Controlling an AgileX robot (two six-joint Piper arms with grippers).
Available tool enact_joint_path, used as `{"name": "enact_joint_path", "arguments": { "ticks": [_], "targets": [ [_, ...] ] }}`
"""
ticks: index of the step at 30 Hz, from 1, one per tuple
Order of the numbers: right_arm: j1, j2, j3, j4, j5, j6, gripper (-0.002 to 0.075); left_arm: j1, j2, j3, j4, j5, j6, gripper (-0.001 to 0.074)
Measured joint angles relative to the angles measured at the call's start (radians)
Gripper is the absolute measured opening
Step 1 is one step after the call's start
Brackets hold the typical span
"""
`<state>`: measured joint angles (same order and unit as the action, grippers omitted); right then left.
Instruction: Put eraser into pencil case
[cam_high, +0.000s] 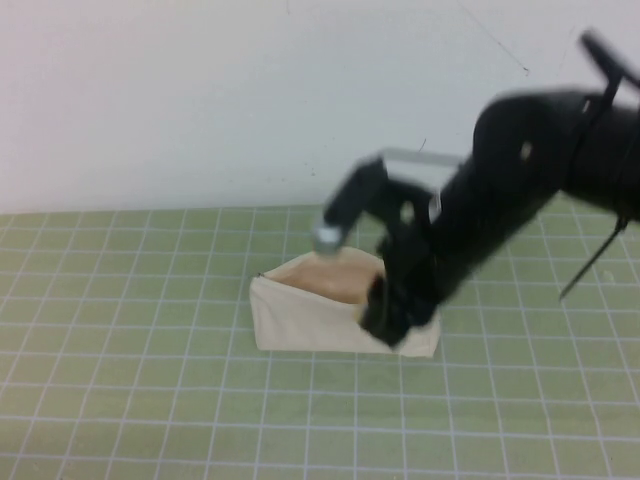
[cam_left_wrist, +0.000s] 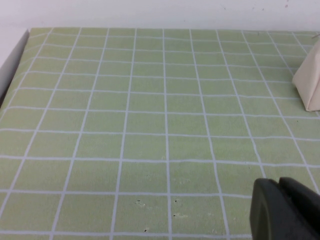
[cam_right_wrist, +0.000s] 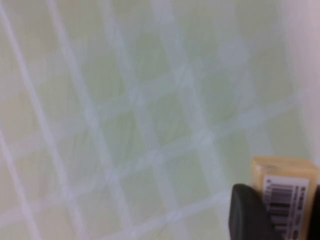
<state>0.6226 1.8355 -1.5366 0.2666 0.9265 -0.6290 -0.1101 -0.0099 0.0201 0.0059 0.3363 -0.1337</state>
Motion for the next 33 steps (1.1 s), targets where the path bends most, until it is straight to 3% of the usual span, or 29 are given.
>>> {"name": "enact_joint_path", "arguments": {
  "ticks": [8,14,17,20,25,27,33],
  "targets": [
    [0.000,0.071,-0.250,-0.010,-0.007,0.016,0.0215,0.000,0.000,0.000,0.000,0.000,0.000,-0.0001],
    [0.000,0.185,-0.298,-0.115,0.014,0.091,0.0433,0.000,0.000,0.000,0.000,0.000,0.000,-0.0001],
    [0.000,0.200,-0.313,-0.158,0.050,0.118,0.0454,0.000,0.000,0.000,0.000,0.000,0.000,-0.0001],
    [0.000,0.193,-0.360,-0.185,0.107,0.126,0.0388,0.000,0.000,0.000,0.000,0.000,0.000,-0.0001],
    [0.000,0.140,-0.465,-0.252,0.226,0.128,0.0115,0.000,0.000,0.000,0.000,0.000,0.000,-0.0001],
    [0.000,0.101,-0.493,-0.297,0.273,0.128,0.0049,0.000,0.000,0.000,0.000,0.000,0.000,-0.0001],
    [0.000,-0.037,-0.492,-0.447,0.288,0.133,0.0007,0.000,0.000,0.000,0.000,0.000,0.000,-0.0001]
  ]
}}
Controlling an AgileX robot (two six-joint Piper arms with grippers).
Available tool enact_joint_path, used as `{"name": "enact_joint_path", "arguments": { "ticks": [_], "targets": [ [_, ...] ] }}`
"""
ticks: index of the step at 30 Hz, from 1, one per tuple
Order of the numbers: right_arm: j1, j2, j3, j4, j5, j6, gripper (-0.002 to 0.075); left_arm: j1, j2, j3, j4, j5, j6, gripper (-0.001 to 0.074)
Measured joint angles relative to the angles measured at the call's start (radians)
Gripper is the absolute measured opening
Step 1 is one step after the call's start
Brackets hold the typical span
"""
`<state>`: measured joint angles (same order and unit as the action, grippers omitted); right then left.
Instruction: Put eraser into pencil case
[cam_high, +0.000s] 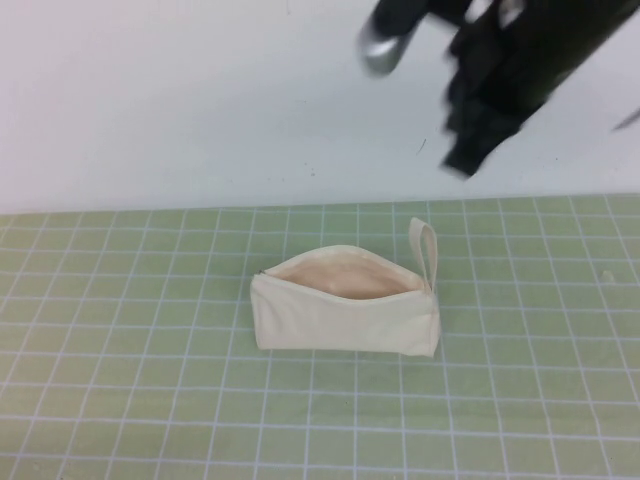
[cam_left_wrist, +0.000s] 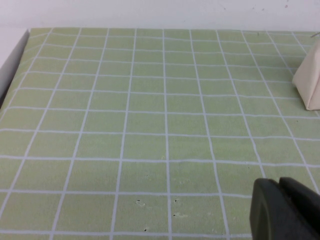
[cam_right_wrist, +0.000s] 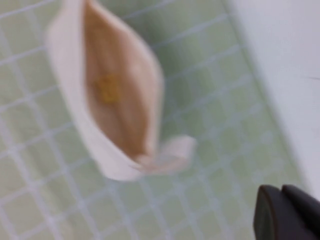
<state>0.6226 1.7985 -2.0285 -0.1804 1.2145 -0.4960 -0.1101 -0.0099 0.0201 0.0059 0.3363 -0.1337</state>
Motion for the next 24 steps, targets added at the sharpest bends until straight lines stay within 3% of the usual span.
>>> {"name": "enact_joint_path", "arguments": {
  "ticks": [7,19,24],
  "targets": [
    [0.000,-0.283,0.238,-0.017,-0.008,0.088,0.0002,0.000,0.000,0.000,0.000,0.000,0.000,-0.0001],
    [0.000,-0.873,1.132,0.067,-0.336,0.178,0.0000,0.000,0.000,0.000,0.000,0.000,0.000,-0.0001],
    [0.000,-1.100,1.384,0.089,-0.466,0.181,0.0000,0.000,0.000,0.000,0.000,0.000,0.000,-0.0001]
  ]
}}
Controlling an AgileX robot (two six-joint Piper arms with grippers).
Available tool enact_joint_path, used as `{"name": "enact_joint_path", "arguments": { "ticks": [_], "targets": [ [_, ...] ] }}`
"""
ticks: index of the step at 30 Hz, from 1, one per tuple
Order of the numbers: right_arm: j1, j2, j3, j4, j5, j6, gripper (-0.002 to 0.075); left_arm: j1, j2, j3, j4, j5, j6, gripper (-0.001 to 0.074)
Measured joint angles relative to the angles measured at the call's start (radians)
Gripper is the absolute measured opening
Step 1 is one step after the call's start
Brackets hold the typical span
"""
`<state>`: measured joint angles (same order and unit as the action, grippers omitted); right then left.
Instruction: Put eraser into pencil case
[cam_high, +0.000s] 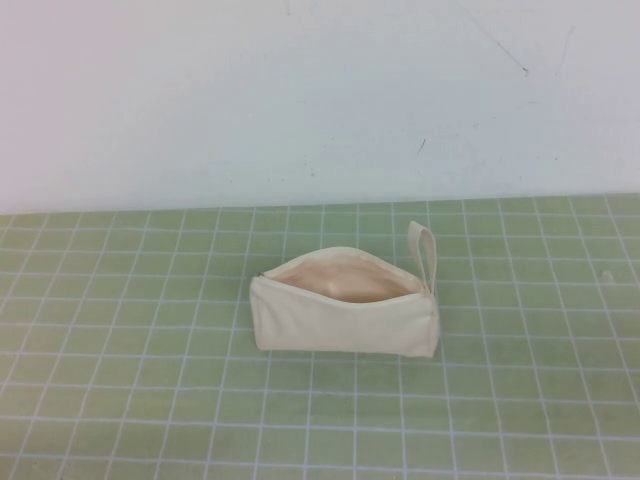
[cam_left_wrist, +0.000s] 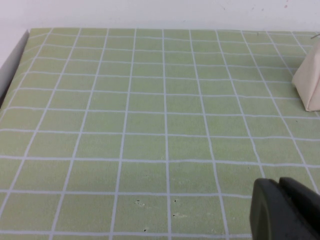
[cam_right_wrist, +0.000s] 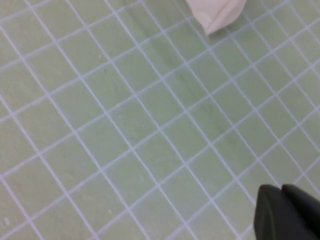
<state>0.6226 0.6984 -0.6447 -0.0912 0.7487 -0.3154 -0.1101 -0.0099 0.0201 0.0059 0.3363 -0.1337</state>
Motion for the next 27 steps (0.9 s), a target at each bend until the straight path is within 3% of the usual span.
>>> {"name": "enact_joint_path", "arguments": {
  "ticks": [9,16,21,27],
  "targets": [
    [0.000,-0.244,0.089,0.211,-0.001,0.000,0.0000,0.000,0.000,0.000,0.000,0.000,0.000,-0.0001],
    [0.000,-0.273,0.089,0.237,0.000,0.002,0.0000,0.000,0.000,0.000,0.000,0.000,0.000,-0.0001],
    [0.000,-0.273,0.093,0.196,0.000,-0.075,0.0000,0.000,0.000,0.000,0.000,0.000,0.000,-0.0001],
    [-0.037,-0.324,0.223,0.013,-0.113,-0.164,0.0000,0.000,0.000,0.000,0.000,0.000,0.000,-0.0001]
  ]
}}
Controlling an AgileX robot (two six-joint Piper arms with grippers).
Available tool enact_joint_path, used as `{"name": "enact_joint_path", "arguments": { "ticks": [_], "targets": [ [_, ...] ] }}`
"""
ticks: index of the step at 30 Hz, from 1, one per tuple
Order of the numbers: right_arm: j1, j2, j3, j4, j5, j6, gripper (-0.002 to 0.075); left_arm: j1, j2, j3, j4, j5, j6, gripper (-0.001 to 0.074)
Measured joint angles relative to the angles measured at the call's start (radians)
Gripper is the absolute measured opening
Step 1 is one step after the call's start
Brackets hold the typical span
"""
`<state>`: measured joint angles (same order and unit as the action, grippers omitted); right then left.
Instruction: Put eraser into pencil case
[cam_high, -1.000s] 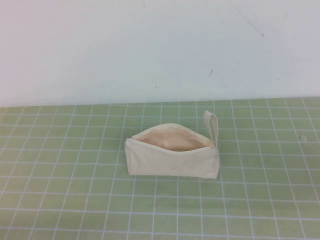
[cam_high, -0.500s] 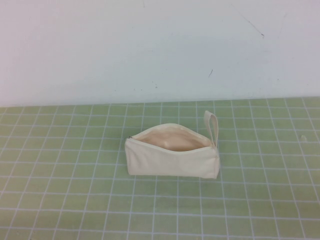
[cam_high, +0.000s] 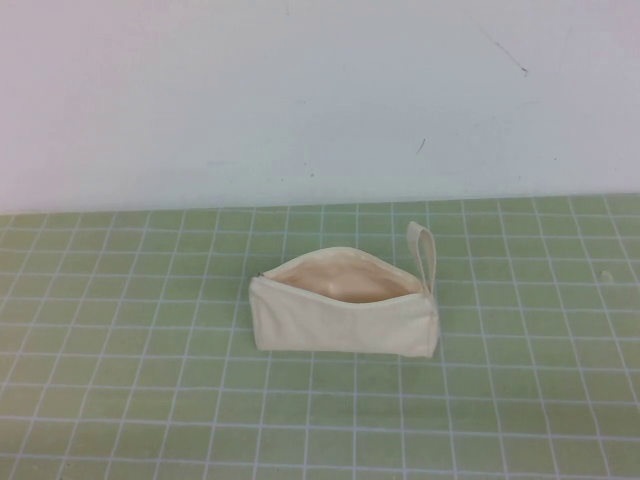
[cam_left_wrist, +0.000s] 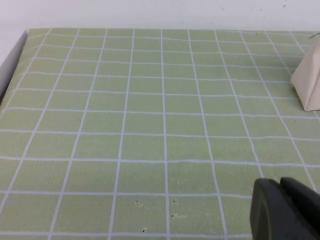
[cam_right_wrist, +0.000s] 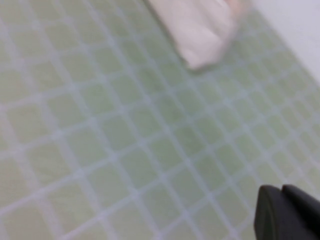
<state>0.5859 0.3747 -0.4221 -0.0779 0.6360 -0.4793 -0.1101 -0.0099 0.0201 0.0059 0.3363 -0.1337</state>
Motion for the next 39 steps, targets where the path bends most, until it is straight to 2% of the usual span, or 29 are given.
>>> {"name": "enact_joint_path", "arguments": {
  "ticks": [2,9,13,19,24,29,39],
  "targets": [
    [-0.058,-0.046,0.078,-0.019,-0.097,0.000,0.0000,0.000,0.000,0.000,0.000,0.000,0.000,-0.0001],
    [-0.359,-0.285,0.348,0.026,-0.416,0.033,0.0000,0.000,0.000,0.000,0.000,0.000,0.000,-0.0001],
    [-0.500,-0.379,0.435,0.044,-0.456,0.035,0.0000,0.000,0.000,0.000,0.000,0.000,0.000,-0.0001],
    [-0.669,-0.384,0.449,0.057,-0.434,0.038,0.0000,0.000,0.000,0.000,0.000,0.000,0.000,-0.0001],
    [-0.678,-0.384,0.449,0.059,-0.392,0.053,0.0000,0.000,0.000,0.000,0.000,0.000,0.000,-0.0001],
    [-0.678,-0.384,0.449,0.057,-0.293,0.206,-0.0001,0.000,0.000,0.000,0.000,0.000,0.000,-0.0001],
    [-0.679,-0.384,0.446,0.056,-0.280,0.319,-0.0001,0.000,0.000,0.000,0.000,0.000,0.000,-0.0001]
  ]
}}
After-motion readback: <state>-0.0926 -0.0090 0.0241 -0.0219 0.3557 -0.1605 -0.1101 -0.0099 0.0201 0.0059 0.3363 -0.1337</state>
